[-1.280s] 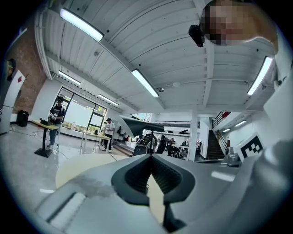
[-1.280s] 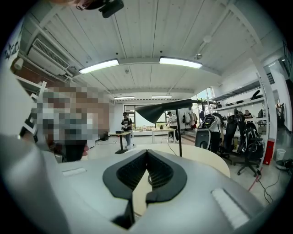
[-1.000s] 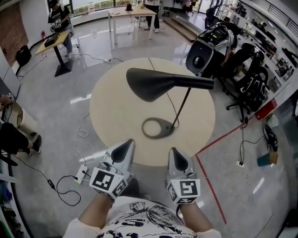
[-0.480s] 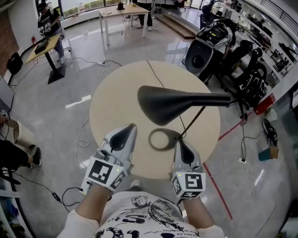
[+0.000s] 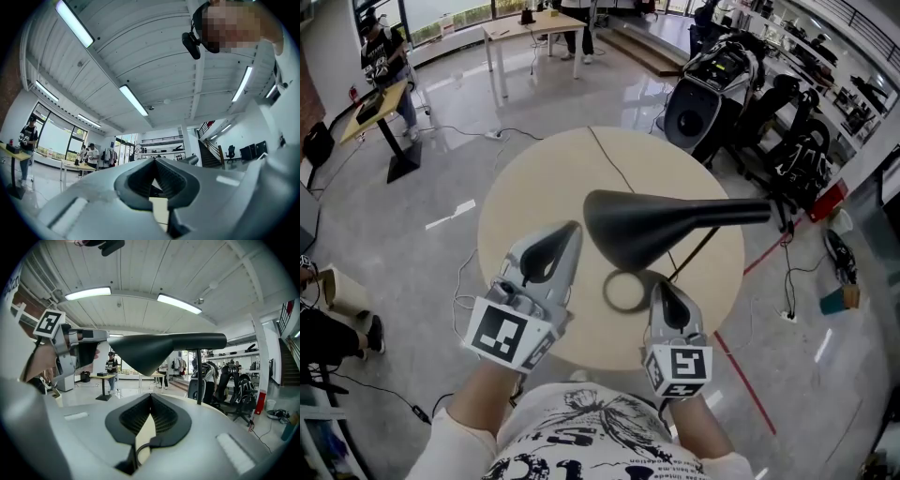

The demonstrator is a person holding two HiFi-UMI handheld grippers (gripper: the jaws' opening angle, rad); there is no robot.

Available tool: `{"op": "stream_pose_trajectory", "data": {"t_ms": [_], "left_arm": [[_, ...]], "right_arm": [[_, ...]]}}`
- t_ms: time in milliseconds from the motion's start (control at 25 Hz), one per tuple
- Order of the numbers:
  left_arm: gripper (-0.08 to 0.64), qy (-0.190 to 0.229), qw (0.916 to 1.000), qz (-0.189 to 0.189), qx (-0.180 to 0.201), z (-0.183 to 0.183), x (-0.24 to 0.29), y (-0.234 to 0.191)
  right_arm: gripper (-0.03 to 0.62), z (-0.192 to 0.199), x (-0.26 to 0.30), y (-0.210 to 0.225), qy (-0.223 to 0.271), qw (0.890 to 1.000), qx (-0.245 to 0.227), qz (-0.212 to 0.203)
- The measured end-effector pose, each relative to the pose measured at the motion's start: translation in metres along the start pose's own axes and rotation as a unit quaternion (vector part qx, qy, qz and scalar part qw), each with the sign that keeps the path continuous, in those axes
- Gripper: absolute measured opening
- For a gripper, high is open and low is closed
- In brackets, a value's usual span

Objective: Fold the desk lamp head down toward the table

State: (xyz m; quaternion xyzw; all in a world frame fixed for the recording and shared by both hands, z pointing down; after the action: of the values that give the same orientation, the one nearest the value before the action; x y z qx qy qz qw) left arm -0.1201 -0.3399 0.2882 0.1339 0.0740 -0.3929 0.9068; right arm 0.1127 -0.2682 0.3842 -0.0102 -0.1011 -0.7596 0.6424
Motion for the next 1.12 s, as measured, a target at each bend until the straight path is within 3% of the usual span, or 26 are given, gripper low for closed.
{"op": "stream_pose_trajectory", "data": {"t_ms": [200, 320, 680, 1120], "left_arm": [[0.006, 0.008, 0.9996, 0.018, 0.017, -0.006, 0.015, -0.005], [0.006, 0.005, 0.9996, 0.02, 0.021, -0.004, 0.016, -0.004], [0.005, -0.022, 0.9992, 0.027, -0.022, 0.025, 0.012, -0.004], [0.006, -0.086, 0.9928, 0.057, -0.06, 0.072, 0.012, 0.015]], "right_arm": [[0.009, 0.005, 0.003, -0.003, -0.009, 1.0, -0.001, 0.003], [0.009, 0.004, 0.002, -0.007, -0.004, 1.0, -0.026, 0.007], [0.009, 0.003, 0.002, -0.019, 0.008, 0.998, -0.067, 0.007], [0.009, 0.016, -0.006, -0.01, -0.008, 0.997, -0.062, 0.041]]}}
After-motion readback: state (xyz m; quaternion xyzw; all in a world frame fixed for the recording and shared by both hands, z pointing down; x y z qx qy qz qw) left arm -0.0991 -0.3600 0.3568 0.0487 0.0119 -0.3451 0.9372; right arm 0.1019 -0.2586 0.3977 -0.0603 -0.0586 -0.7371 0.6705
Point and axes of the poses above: the fingertips, and each gripper's own axes: x forward along the fingers, y to its right, z out of its underside, the point moved 10 cm from there along -x, backward along the fingers, and after that the axes turned 10 degrees about x, right-handed, at the moved point
